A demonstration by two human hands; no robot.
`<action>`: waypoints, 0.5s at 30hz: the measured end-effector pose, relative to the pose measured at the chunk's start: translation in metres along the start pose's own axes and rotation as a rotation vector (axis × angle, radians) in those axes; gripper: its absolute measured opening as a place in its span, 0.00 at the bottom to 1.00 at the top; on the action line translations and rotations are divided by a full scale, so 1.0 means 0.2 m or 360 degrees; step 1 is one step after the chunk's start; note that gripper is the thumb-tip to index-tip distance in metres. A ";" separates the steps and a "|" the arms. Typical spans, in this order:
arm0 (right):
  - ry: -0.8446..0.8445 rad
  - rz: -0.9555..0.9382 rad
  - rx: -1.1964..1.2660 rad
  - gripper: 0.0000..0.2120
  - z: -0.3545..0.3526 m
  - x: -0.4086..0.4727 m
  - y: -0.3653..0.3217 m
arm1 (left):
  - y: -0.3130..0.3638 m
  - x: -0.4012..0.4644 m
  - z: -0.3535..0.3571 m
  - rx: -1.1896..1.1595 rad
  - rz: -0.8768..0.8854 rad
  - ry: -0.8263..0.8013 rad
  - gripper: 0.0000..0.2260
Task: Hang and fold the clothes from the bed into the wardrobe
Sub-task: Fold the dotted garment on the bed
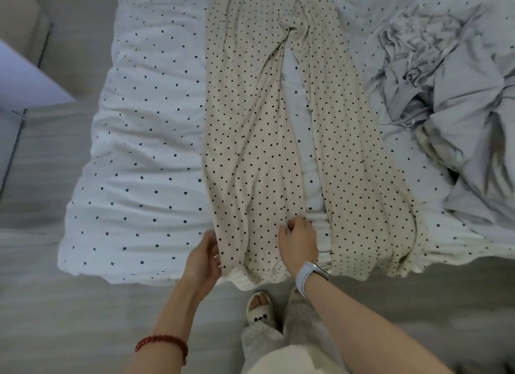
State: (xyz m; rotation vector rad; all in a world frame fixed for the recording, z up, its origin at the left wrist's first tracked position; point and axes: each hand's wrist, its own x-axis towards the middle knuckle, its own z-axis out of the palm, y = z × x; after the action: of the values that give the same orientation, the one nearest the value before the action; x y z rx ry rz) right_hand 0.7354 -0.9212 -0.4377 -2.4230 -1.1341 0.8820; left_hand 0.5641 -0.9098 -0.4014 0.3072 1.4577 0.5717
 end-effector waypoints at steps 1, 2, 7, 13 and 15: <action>0.0015 -0.0023 -0.0001 0.08 0.00 0.00 0.00 | 0.00 0.00 0.01 0.0032 -0.0005 -0.0063 0.13; 0.0034 -0.0044 0.0026 0.07 -0.01 -0.01 0.00 | 0.00 0.01 0.02 0.0106 0.0012 -0.0108 0.12; 0.0073 0.0013 0.0306 0.06 -0.10 -0.09 0.02 | 0.01 0.02 0.06 0.0382 0.0011 -0.0185 0.15; 0.0105 0.0222 0.0638 0.04 -0.28 -0.09 0.09 | 0.02 0.00 0.08 0.0431 0.0157 0.0092 0.08; 0.0099 0.0242 0.0678 0.06 -0.36 -0.07 0.11 | 0.04 -0.04 0.02 0.0379 0.0201 0.0123 0.06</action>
State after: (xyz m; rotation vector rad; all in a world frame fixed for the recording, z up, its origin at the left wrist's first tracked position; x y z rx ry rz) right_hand 0.7880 -0.9487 -0.3893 -2.1813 -0.6626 0.9722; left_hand 0.5668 -0.9073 -0.3909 0.5731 1.5923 0.5157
